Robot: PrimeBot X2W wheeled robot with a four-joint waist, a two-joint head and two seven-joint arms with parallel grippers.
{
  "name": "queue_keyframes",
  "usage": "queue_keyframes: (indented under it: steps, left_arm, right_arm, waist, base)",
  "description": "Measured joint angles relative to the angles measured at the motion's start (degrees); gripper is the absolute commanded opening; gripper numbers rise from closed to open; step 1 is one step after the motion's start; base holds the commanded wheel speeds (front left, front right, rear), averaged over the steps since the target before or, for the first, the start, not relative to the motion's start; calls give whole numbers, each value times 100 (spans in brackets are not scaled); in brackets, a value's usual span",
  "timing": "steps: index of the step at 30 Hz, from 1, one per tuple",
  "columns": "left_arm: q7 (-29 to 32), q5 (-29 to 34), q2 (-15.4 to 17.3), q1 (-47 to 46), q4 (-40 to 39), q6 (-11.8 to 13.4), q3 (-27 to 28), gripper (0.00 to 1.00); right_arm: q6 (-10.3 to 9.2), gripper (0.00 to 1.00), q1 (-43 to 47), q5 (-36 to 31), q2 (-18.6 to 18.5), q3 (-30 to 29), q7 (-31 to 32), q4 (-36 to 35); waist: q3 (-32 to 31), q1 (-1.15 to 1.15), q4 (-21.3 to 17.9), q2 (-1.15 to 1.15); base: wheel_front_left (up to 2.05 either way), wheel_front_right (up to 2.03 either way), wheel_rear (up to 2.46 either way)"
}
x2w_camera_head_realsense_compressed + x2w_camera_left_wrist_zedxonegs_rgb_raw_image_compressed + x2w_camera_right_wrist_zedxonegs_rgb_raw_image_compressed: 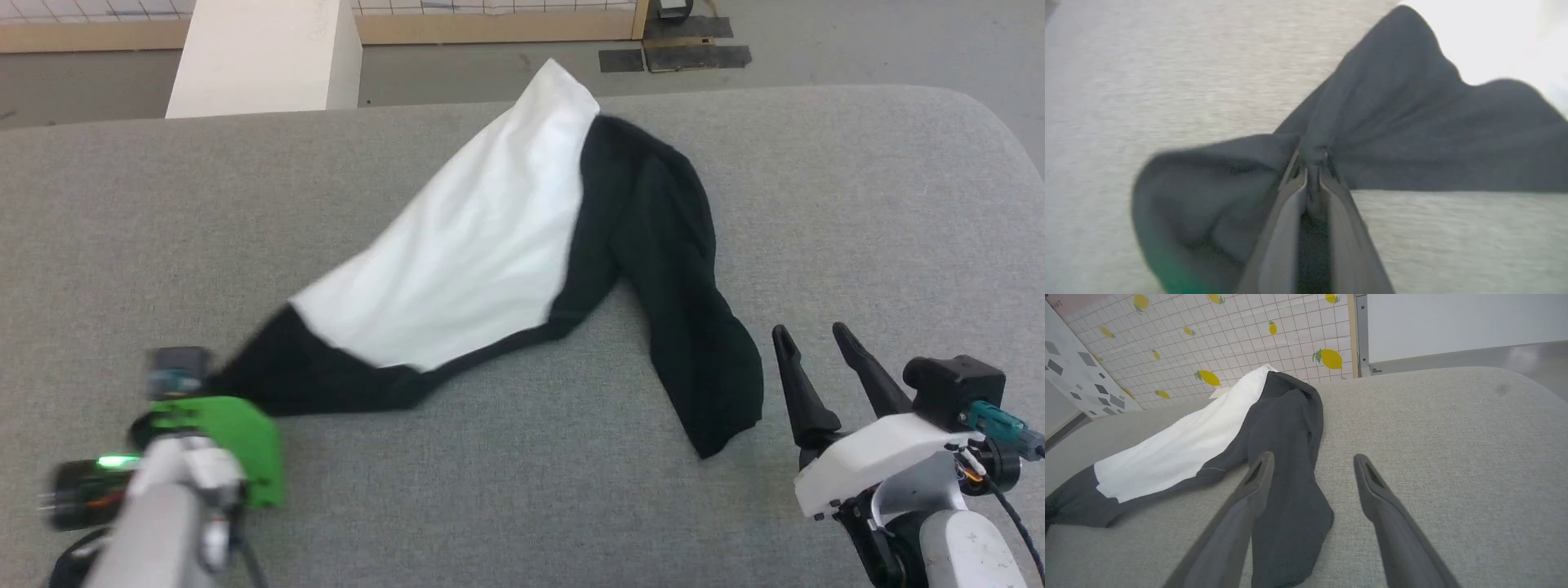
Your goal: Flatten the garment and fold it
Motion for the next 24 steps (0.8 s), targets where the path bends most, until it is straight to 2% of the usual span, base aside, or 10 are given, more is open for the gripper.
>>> queue_keyframes:
  steps: [2,5,6,7,8,12,16,21,24]
  left_arm:
    - [-196,-45,285,-5,11,149,321,0]
    - [-561,-93,475,-49,34,311,644,0]
    - [-695,-156,474,-82,64,332,740,16]
    - [-799,-199,466,-117,97,345,779,68]
    - [-904,-275,449,-156,155,339,811,100]
    - [-1354,-588,160,-185,332,232,910,100]
    - [-2167,-719,-166,-146,333,282,1016,100]
    - [-3063,-827,-581,227,91,269,1060,100]
    - [-3315,-831,-848,463,-188,188,969,100]
  right_arm:
    - [0,100,0,-88,1,-23,67,-18]
    - [0,100,-2,-283,-1,-76,180,-51]
    - [0,100,-5,-331,-1,-76,222,-54]
    - [0,100,-10,-358,0,-78,247,-57]
    - [0,100,-14,-402,-1,-60,286,-58]
    - [0,100,-45,-452,1,10,368,-77]
    - [0,100,-54,-453,0,55,366,-125]
    - [0,100,-65,-614,2,73,381,-124]
    - [0,100,-73,-765,-1,-35,605,65]
  waist:
    - [39,0,4,0]
    - [109,0,12,0]
    - [137,0,16,0]
    - [158,0,21,0]
    - [183,0,30,0]
    - [234,0,103,0]
    - [222,0,220,0]
    - [144,0,382,0]
    - [106,0,505,0]
  base:
    - [0,0,0]
    - [0,0,0]
    - [0,0,0]
    - [0,0,0]
    - [0,0,0]
    - [0,0,0]
    - [0,0,0]
    - [0,0,0]
    - [0,0,0]
